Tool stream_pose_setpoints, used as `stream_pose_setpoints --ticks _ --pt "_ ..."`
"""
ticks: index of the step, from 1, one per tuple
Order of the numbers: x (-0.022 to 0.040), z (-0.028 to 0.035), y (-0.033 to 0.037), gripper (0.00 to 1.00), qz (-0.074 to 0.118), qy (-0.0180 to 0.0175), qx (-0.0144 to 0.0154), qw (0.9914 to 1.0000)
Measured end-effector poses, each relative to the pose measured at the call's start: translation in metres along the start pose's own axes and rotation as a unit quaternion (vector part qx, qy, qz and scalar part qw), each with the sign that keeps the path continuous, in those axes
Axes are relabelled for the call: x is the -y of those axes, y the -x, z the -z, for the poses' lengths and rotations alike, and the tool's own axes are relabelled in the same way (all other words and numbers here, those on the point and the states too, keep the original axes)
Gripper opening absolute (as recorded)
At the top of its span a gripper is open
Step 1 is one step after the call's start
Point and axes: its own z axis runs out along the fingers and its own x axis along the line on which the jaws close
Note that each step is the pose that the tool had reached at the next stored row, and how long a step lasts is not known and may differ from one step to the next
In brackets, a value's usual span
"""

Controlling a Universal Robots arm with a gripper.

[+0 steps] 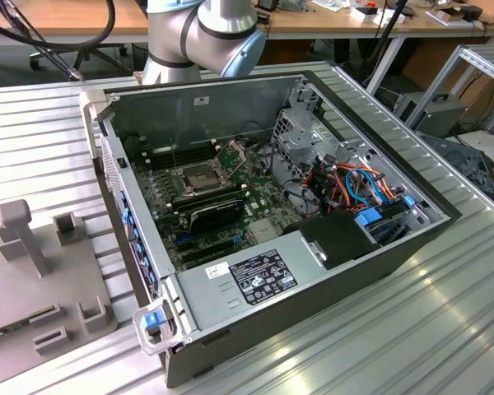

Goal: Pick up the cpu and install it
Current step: 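Reach for the cpu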

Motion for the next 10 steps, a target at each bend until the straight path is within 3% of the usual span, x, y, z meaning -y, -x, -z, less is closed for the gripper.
stream_pose_setpoints --ticks 2,6,10 --pt "0.0002 -0.0006 -0.0005 0.11 0.0 0.0 0.0 1.0" --pt "0.0037 -0.0149 -0.0052 0.11 0.0 0.0 0.0 1.0" --pt "0.0042 -0.0174 -0.0058 0.11 0.0 0.0 0.0 1.0"
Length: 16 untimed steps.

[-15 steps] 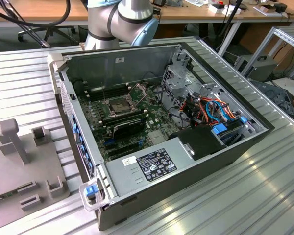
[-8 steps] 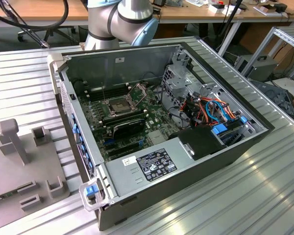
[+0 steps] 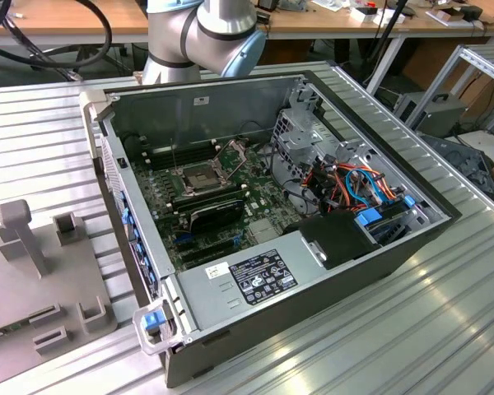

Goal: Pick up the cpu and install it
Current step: 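Reach for the cpu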

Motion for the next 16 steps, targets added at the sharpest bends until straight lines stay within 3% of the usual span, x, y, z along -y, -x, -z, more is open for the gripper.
stream_pose_setpoints --ticks 16 --pt "0.0014 -0.0073 -0.0022 0.11 0.0 0.0 0.0 1.0"
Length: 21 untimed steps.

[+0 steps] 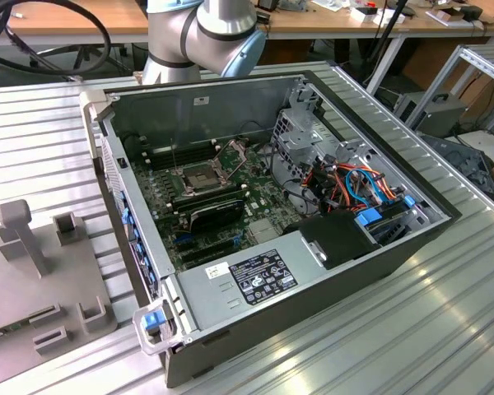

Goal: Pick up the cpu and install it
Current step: 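Reach for the cpu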

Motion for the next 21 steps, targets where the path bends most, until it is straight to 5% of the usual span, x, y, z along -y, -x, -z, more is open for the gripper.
stream_pose_setpoints --ticks 21 --pt "0.0054 -0.0085 -0.0047 0.11 0.0 0.0 0.0 1.0"
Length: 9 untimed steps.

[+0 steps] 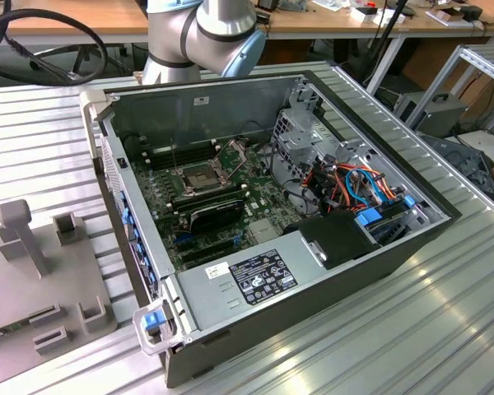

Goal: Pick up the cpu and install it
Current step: 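Reach for the cpu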

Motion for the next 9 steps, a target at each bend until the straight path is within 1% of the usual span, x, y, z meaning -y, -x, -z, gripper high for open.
stream_pose_setpoints --ticks 6,9 --pt "0.0033 -0.002 -0.0011 0.11 0.0 0.0 0.0 1.0" --pt "0.0062 -0.003 -0.0017 0.11 0.0 0.0 0.0 1.0"
